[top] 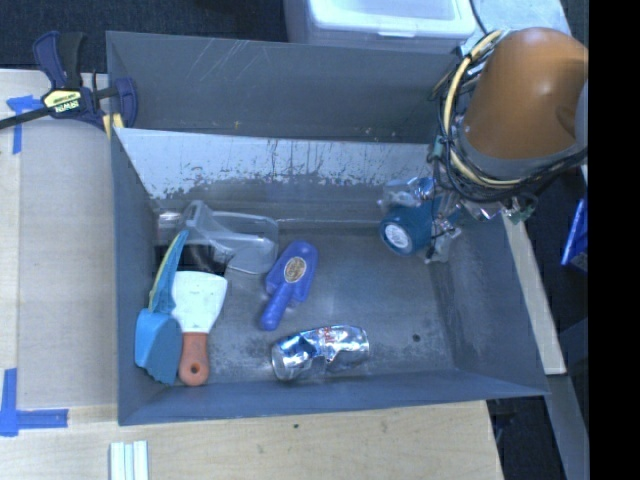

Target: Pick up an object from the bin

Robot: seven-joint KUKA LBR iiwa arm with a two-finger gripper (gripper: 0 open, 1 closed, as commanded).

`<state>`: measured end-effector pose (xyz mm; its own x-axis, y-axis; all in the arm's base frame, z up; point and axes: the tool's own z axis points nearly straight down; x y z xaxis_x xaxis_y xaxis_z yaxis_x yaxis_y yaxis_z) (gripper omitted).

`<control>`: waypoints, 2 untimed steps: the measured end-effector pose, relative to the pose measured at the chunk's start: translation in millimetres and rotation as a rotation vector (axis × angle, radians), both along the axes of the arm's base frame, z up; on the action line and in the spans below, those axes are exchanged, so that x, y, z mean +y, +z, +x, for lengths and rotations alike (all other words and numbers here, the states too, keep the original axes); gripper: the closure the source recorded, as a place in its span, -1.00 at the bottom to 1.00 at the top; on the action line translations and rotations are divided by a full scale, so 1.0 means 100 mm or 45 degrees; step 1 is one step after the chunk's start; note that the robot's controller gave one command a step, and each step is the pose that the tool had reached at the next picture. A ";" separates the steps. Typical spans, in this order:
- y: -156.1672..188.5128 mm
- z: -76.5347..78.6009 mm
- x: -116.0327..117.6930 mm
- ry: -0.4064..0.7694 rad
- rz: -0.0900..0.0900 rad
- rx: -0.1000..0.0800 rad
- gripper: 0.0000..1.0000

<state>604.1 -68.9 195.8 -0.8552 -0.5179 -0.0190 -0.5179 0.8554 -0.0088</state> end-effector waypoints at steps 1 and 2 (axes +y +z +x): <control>-0.17 0.03 -0.06 -0.036 0.000 -0.016 1.00; -0.21 -0.02 -0.05 0.077 -0.001 -0.007 1.00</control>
Offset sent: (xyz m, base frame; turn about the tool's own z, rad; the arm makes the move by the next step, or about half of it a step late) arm -0.0033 -0.0047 0.0116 -0.1536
